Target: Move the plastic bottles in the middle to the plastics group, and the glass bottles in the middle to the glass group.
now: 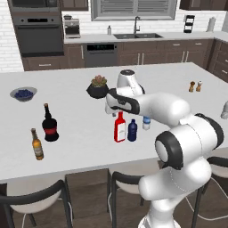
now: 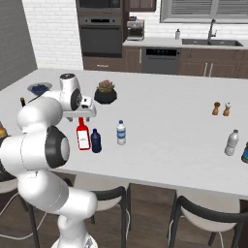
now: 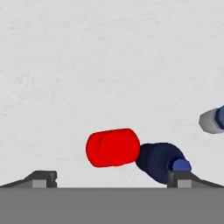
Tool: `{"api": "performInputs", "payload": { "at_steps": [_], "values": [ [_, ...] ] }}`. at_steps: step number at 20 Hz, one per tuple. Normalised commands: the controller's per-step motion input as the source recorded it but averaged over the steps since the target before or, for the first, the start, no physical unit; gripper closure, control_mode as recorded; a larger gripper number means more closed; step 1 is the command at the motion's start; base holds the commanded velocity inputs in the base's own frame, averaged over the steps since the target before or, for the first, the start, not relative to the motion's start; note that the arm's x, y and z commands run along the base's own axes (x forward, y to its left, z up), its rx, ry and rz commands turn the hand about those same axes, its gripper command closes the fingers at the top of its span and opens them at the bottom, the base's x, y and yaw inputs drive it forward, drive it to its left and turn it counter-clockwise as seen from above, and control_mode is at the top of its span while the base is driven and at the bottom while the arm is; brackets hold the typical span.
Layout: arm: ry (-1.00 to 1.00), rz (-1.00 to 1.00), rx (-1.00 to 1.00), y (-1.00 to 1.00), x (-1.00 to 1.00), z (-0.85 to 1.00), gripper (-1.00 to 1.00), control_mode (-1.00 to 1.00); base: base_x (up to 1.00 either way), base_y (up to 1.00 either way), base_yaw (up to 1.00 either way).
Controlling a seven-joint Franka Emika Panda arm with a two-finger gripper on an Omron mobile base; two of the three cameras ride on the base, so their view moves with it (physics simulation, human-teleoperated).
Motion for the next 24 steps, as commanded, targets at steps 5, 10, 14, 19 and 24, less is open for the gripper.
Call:
{"api": "performInputs", "payload": {
  "at_steps": [5,10,14,19,24],
  "values": [
    [0.0,0.0,0.0,0.0,0.11,-0.08,-1.0,-1.0,0.0,0.0,0.0],
    [0.0,0.0,0.0,0.0,0.15,-0.11,-1.0,-1.0,0.0,0.0,0.0],
    [0.0,0.0,0.0,0.0,0.14,-0.06,-1.0,-1.0,0.0,0.0,0.0],
    [0.0,0.0,0.0,0.0,0.06,-0.02,-1.0,-1.0,0.0,0.0,0.0],
    [0.0,0.0,0.0,0.0,0.0,0.0,-1.0,-1.0,0.0,0.0,0.0]
  ]
}}
